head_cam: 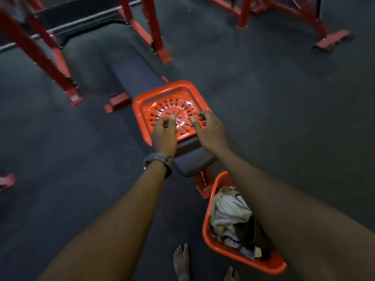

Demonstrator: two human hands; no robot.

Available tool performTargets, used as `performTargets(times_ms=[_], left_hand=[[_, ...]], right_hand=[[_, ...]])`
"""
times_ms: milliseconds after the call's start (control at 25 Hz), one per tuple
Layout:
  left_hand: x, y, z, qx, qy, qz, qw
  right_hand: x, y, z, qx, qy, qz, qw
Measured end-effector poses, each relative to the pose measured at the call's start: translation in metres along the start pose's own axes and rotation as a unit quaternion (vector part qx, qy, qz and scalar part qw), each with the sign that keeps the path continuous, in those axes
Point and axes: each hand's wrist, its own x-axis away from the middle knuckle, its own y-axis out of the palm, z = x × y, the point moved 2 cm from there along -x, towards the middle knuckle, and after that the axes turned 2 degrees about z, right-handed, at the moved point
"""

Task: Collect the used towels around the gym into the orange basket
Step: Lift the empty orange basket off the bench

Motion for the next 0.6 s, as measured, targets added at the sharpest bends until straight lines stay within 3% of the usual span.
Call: performTargets(times_ms=[120,280,600], left_hand=[[-0.011,-0.049,0.028,0.039,-0.031,0.023,0.999],[-0.012,-0.077,0.031,0.064,-0.068,0.011,0.996],[-0.058,-0.064,-0.048,0.047,-0.128,0.026,0.990]], right_hand=[[0.002,0.011,-0.054,0.009,0.016,-0.031,0.999],[0.011,0.024,-0.069,0.020,0.036,-0.044,0.998],[-0.029,0.058,-0.009,0.049,0.049,-0.079,0.994]])
